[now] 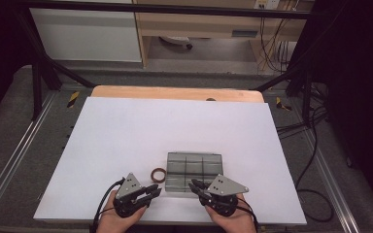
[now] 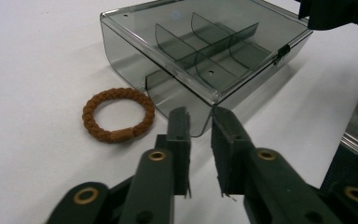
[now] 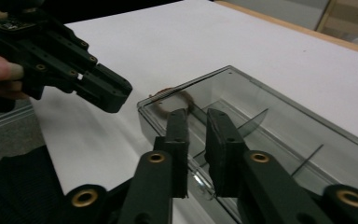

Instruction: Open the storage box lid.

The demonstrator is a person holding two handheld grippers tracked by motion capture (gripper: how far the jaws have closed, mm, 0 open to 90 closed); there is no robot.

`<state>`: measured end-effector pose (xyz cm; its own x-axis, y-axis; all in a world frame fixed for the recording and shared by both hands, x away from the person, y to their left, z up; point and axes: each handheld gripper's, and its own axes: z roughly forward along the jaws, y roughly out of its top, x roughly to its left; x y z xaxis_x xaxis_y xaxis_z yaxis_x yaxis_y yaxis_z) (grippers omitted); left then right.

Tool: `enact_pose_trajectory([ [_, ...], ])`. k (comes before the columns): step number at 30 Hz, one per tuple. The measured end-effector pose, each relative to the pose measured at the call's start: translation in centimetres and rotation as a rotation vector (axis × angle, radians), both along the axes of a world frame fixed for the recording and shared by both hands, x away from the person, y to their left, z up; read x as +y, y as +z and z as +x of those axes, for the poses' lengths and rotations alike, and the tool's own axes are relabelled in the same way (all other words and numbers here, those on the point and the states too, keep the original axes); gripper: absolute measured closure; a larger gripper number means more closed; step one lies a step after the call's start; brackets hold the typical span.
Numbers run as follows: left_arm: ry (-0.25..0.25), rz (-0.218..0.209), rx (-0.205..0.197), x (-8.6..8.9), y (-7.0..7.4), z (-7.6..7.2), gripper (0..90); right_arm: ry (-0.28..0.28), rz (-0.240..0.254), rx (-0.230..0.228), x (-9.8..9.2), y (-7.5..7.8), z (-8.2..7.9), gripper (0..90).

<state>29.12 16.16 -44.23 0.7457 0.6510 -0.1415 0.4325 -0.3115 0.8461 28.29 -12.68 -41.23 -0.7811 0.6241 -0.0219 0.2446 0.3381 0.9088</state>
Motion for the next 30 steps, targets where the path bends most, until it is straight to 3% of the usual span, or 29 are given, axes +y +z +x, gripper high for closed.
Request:
enact_pose_trajectory([
  [6,-0.029,-0.008,0.026,-0.4,-0.2,0.2,89.7,0.045,-0.008,0.023,0.6,-0.5,-0.2,89.6],
  [13,-0.050,-0.002,0.024,-1.3,-0.5,0.3,89.9,0.083,-0.027,0.046,1.3,-1.2,-0.4,90.0],
  [23,-0.037,0.001,0.010,-1.3,-0.4,0.3,89.9,0.122,-0.088,0.102,2.1,-2.7,-1.1,90.0],
  [30,-0.038,0.002,0.006,-1.4,-0.4,0.3,89.8,0.102,-0.125,0.140,1.6,-3.7,-1.2,90.0],
])
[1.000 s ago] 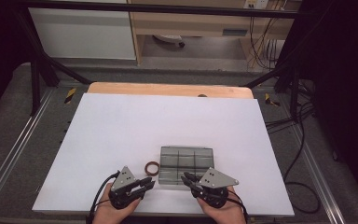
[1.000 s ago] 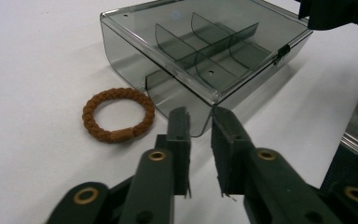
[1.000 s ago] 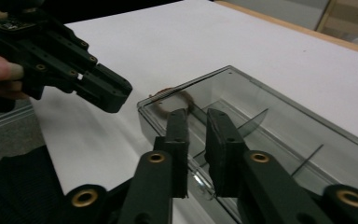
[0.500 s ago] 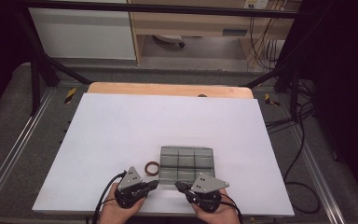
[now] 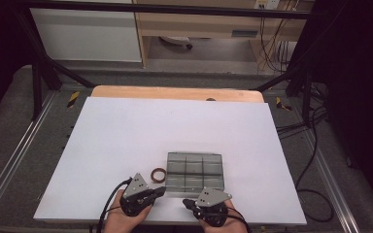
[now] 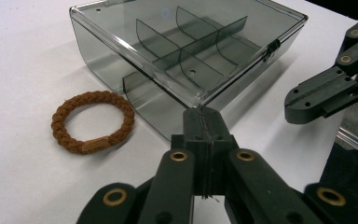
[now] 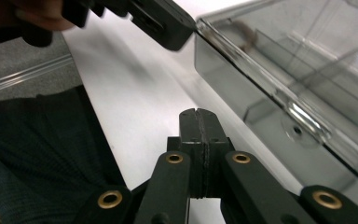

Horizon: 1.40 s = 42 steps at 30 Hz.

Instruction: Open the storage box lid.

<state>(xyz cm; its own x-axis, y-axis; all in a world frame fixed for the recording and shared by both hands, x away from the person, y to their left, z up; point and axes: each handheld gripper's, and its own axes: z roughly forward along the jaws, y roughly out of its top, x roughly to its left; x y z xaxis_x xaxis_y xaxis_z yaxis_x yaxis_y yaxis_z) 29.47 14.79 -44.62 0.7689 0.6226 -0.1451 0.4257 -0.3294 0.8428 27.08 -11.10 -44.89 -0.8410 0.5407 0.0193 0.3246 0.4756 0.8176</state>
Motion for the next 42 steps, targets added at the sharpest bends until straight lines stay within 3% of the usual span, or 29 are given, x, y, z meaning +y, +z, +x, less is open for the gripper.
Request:
enact_pose_trajectory([
  [12,-0.002,0.002,-0.002,-0.1,0.0,0.0,89.8,-0.094,-0.019,0.031,-1.9,-0.6,1.0,90.0],
  [20,-0.006,0.004,-0.001,-0.1,0.0,0.0,89.9,-0.122,-0.020,0.034,-2.4,-0.6,1.3,90.0],
  [29,-0.007,0.005,-0.001,-0.2,0.0,0.0,89.9,-0.131,-0.022,0.018,-2.4,-0.6,1.4,90.0],
  [42,-0.007,0.006,0.002,-0.2,-0.1,0.0,89.9,-0.152,0.021,-0.027,-2.6,0.1,1.1,90.0],
])
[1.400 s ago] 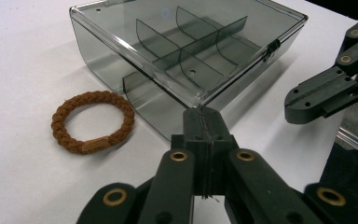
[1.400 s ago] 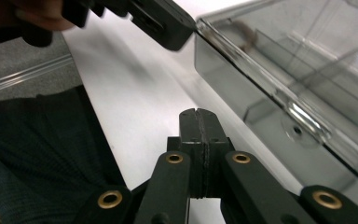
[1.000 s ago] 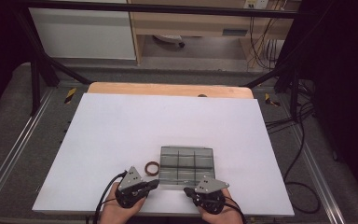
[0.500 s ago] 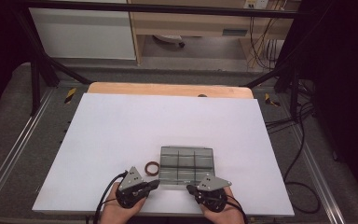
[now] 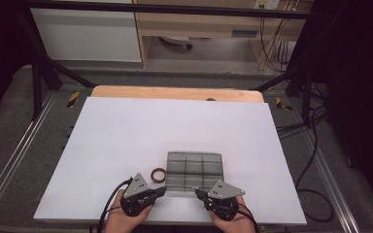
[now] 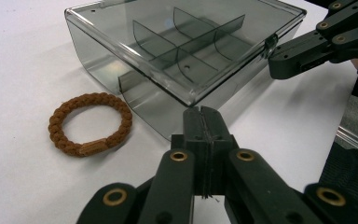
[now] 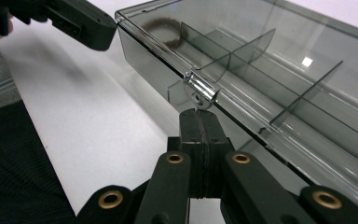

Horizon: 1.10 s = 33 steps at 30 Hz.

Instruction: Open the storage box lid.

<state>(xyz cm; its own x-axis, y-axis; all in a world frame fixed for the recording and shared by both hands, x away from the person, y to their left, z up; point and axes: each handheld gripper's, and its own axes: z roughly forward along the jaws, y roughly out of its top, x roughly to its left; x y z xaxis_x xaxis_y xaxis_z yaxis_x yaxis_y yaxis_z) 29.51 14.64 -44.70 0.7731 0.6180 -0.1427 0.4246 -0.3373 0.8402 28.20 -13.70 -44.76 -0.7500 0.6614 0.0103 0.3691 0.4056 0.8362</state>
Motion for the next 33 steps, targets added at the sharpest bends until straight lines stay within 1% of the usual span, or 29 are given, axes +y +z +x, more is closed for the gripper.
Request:
enact_pose_trajectory([
  [1,-0.001,0.001,0.002,0.0,-0.1,0.0,89.9,0.001,-0.003,0.003,0.0,0.0,0.0,90.0],
  [2,-0.008,-0.010,-0.001,-0.1,-0.1,0.0,89.9,0.003,-0.008,0.008,0.1,-0.1,0.1,90.0],
  [3,0.001,-0.003,-0.001,0.0,0.0,0.0,89.9,0.007,-0.015,0.013,0.1,-0.3,0.1,90.0],
  [4,0.002,-0.002,-0.003,-0.1,0.0,0.0,89.9,0.009,-0.009,0.016,0.1,-0.3,0.1,90.0],
  [6,0.002,-0.005,-0.001,0.0,-0.1,0.0,89.9,0.011,-0.011,0.017,0.1,-0.3,0.1,90.0],
  [9,0.001,-0.006,0.000,0.0,-0.1,0.0,89.9,0.010,-0.030,0.043,0.2,-0.8,0.3,90.0],
  [11,0.001,-0.003,-0.001,0.0,0.0,0.0,89.9,0.008,-0.034,0.049,0.2,-0.9,0.3,90.0],
  [12,0.001,-0.004,-0.001,0.0,0.0,0.0,89.9,0.004,-0.018,0.038,0.2,-0.8,0.3,90.0],
  [13,0.001,-0.003,-0.002,0.0,0.0,0.1,89.9,0.007,0.009,0.022,0.2,-0.4,0.2,90.0],
  [15,0.003,-0.003,-0.004,0.0,0.0,0.1,89.9,0.016,0.041,-0.030,0.2,0.2,0.0,90.0],
  [17,0.006,-0.009,-0.007,0.0,0.0,0.0,89.9,0.017,0.055,-0.045,0.2,0.5,-0.2,90.0],
  [19,0.010,-0.019,-0.014,0.2,0.2,0.1,89.9,0.015,0.042,-0.044,0.2,0.5,-0.2,90.0],
  [20,0.013,-0.027,-0.019,0.2,0.3,0.1,89.9,0.016,0.045,-0.040,0.2,0.5,-0.2,90.0],
  [22,0.018,-0.065,-0.011,0.4,0.4,0.2,89.9,0.013,0.052,-0.044,0.2,0.5,-0.2,90.0],
  [23,0.017,-0.074,-0.008,0.3,0.4,0.3,89.9,0.012,0.059,-0.042,0.2,0.6,-0.1,90.0],
  [24,0.020,-0.072,-0.014,0.3,0.5,0.5,89.9,0.013,0.059,-0.044,0.1,0.7,-0.1,90.0],
  [25,0.026,-0.067,-0.029,0.3,0.7,0.5,89.9,0.013,0.056,-0.049,0.1,0.7,-0.1,90.0],
  [26,0.033,-0.074,-0.041,0.3,0.9,0.5,89.9,0.011,0.057,-0.049,0.1,0.8,-0.1,90.0],
  [28,0.040,-0.088,-0.045,0.5,1.2,0.8,89.9,0.009,0.057,-0.055,0.1,0.8,-0.2,90.0],
  [33,0.032,-0.087,-0.045,0.4,1.4,1.2,89.9,0.015,0.060,-0.060,0.3,0.9,-0.1,90.0],
])
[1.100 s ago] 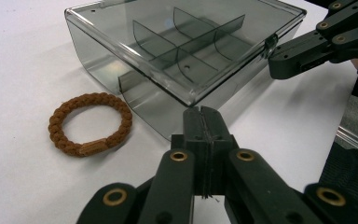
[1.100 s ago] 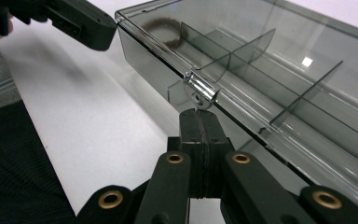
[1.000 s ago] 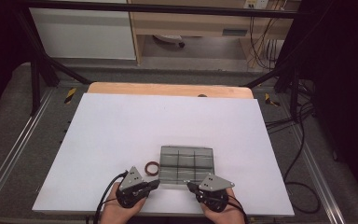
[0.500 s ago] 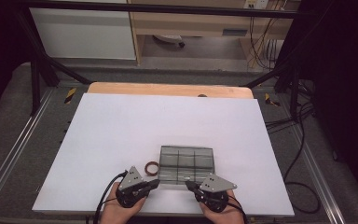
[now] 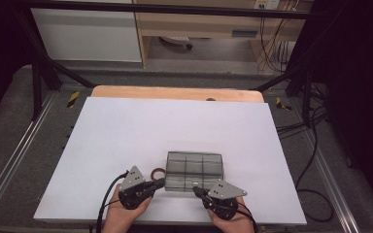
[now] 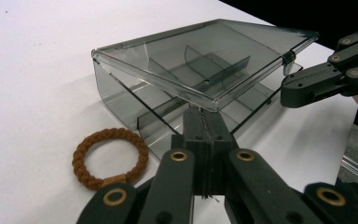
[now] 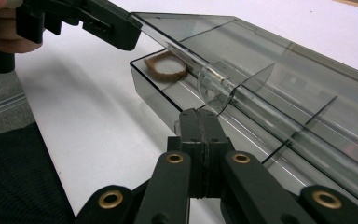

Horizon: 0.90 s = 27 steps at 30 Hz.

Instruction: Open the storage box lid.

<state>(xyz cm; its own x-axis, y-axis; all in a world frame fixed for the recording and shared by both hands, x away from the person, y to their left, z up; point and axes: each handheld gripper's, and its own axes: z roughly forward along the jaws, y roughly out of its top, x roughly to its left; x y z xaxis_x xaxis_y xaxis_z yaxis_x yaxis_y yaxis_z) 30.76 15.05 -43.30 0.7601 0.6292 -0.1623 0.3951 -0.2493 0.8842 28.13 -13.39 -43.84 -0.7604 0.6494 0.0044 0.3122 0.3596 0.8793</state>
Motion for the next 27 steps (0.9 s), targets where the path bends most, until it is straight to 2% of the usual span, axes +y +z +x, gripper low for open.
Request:
enact_pose_trajectory([
  [8,-0.022,-0.011,0.014,-0.7,0.2,0.8,89.9,-0.003,0.001,-0.005,-0.4,0.2,-0.2,89.5],
  [12,-0.029,-0.007,0.014,-1.2,0.4,1.3,89.9,0.002,-0.011,-0.002,-0.8,0.2,-0.3,83.5],
  [16,-0.036,-0.006,0.017,-1.8,0.6,1.9,89.9,-0.014,-0.005,0.008,-1.9,0.3,-0.3,71.4],
  [21,-0.041,-0.004,0.013,-2.4,1.0,2.6,89.9,-0.060,0.019,0.006,-3.2,0.9,-0.6,49.2],
  [27,-0.045,-0.002,0.016,-2.9,1.2,3.2,89.9,-0.089,0.048,-0.011,-4.2,1.3,-0.6,33.7],
])
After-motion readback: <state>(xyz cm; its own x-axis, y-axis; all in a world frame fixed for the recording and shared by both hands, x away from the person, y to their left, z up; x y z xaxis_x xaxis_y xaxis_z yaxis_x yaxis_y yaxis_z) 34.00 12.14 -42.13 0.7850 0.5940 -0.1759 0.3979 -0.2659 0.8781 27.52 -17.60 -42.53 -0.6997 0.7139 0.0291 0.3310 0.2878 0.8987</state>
